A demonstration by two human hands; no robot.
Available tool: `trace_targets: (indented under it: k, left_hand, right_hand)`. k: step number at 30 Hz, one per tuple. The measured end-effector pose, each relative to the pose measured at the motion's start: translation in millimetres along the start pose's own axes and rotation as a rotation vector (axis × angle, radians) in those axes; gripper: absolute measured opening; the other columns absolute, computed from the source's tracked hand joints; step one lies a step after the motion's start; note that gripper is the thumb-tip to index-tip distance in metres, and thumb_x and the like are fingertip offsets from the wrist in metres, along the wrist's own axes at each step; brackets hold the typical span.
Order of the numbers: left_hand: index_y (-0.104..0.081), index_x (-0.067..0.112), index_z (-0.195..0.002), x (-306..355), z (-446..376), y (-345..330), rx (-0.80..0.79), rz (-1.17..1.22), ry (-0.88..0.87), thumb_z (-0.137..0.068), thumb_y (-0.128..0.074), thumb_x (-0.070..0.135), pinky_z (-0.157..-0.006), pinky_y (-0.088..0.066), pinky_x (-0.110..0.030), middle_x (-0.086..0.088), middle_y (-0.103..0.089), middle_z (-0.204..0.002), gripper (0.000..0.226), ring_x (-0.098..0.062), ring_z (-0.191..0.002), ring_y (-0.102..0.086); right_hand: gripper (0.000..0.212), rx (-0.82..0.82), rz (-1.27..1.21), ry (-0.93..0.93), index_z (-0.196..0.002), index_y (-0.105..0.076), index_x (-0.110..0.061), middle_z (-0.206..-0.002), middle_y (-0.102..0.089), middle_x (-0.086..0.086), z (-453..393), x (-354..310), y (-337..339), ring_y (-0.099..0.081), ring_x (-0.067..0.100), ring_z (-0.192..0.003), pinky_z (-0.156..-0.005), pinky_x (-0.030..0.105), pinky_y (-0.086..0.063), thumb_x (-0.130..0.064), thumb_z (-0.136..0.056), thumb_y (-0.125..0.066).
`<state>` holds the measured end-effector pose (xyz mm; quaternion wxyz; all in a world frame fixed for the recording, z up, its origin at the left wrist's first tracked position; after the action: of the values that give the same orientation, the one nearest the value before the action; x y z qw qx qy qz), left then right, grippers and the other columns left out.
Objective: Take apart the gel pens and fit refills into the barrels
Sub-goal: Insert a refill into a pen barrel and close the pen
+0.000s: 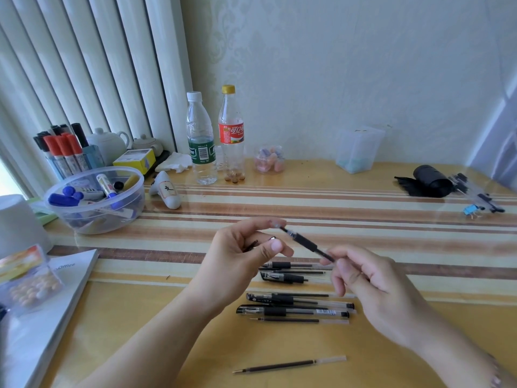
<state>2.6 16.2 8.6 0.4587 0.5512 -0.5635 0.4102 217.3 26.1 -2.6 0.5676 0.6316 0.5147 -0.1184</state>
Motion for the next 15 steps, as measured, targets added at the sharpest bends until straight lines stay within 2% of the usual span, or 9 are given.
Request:
trace_targets:
  k: [2, 4, 5, 8, 10, 13, 15]
  left_hand:
    - [-0.06, 0.015, -0.108, 1.4, 0.0, 0.4, -0.01, 0.024, 0.025, -0.078, -0.068, 0.027, -0.045, -0.03, -0.016, -0.006, -0.076, -0.082, 0.033, -0.009, -0.043, -0.028]
    - [-0.055, 0.009, -0.102, 4.2, -0.3, 0.2, -0.011, 0.049, 0.029, -0.077, -0.069, 0.022, -0.044, -0.032, -0.013, -0.012, -0.076, -0.083, 0.031, -0.007, -0.04, -0.031]
    - [-0.053, 0.006, -0.097, 6.0, -0.1, -0.5, -0.007, 0.063, 0.029, -0.077, -0.068, 0.018, -0.045, -0.034, -0.01, -0.017, -0.075, -0.084, 0.028, -0.003, -0.039, -0.037]
    - [-0.053, 0.001, -0.087, 9.8, 0.3, -1.6, 0.008, 0.083, 0.034, -0.075, -0.067, 0.011, -0.044, -0.036, -0.008, -0.025, -0.071, -0.083, 0.022, 0.003, -0.041, -0.053]
    - [-0.055, 0.002, -0.086, 9.8, -0.3, 0.4, 0.014, 0.093, 0.047, -0.074, -0.069, 0.015, -0.043, -0.031, -0.013, -0.021, -0.073, -0.082, 0.022, 0.001, -0.04, -0.049]
    - [-0.058, 0.008, -0.085, 7.6, -1.4, 5.2, 0.038, 0.144, 0.079, -0.072, -0.072, 0.021, -0.045, -0.023, -0.022, -0.014, -0.075, -0.079, 0.024, -0.008, -0.039, -0.031]
    - [-0.058, 0.009, -0.084, 7.0, -1.7, 6.8, 0.044, 0.158, 0.088, -0.07, -0.073, 0.023, -0.045, -0.022, -0.023, -0.014, -0.075, -0.078, 0.025, -0.009, -0.041, -0.028]
  right_hand:
    - [0.021, 0.006, -0.048, -0.019, -0.098, -0.056, -0.043, -0.068, -0.064, -0.003, -0.3, -1.3, 0.3, -0.052, 0.031, -0.06, -0.062, 0.047, -0.048, -0.047, -0.093, -0.036]
    - [0.019, 0.011, -0.043, -0.015, -0.098, -0.054, -0.044, -0.07, -0.065, -0.001, -0.5, -2.1, 2.1, -0.052, 0.039, -0.061, -0.061, 0.05, -0.048, -0.053, -0.094, -0.038]
    - [0.018, 0.009, -0.013, -0.005, -0.098, -0.054, -0.045, -0.07, -0.066, -0.002, -0.3, -2.7, 3.3, -0.053, 0.038, -0.061, -0.062, 0.051, -0.049, -0.053, -0.093, -0.038]
    - [0.016, 0.013, 0.106, 0.024, -0.097, -0.052, -0.045, -0.071, -0.065, -0.007, 0.0, -2.9, 6.7, -0.059, 0.021, -0.061, -0.062, 0.048, -0.051, -0.052, -0.088, -0.04]
    - [0.019, 0.027, 0.133, 0.031, -0.097, -0.053, -0.043, -0.072, -0.064, -0.007, 0.1, -3.0, 8.7, -0.06, 0.018, -0.065, -0.063, 0.047, -0.052, -0.052, -0.086, -0.041]
    - [0.019, 0.041, 0.138, 0.038, -0.098, -0.054, -0.041, -0.074, -0.064, -0.007, 0.5, -2.3, 9.5, -0.06, 0.018, -0.068, -0.064, 0.047, -0.053, -0.052, -0.086, -0.043]
    - [0.018, 0.045, 0.153, 0.043, -0.098, -0.054, -0.042, -0.074, -0.065, -0.006, 0.6, -2.4, 9.4, -0.061, 0.018, -0.068, -0.063, 0.046, -0.053, -0.051, -0.086, -0.043]
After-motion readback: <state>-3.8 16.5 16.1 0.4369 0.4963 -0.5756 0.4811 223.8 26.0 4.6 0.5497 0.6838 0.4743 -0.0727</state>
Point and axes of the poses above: each hand's wrist, its own z-axis away from the middle knuckle, its own y-axis out of the back of the hand, x = y × z, the point moved 3 cm from there along -z, towards the middle knuckle
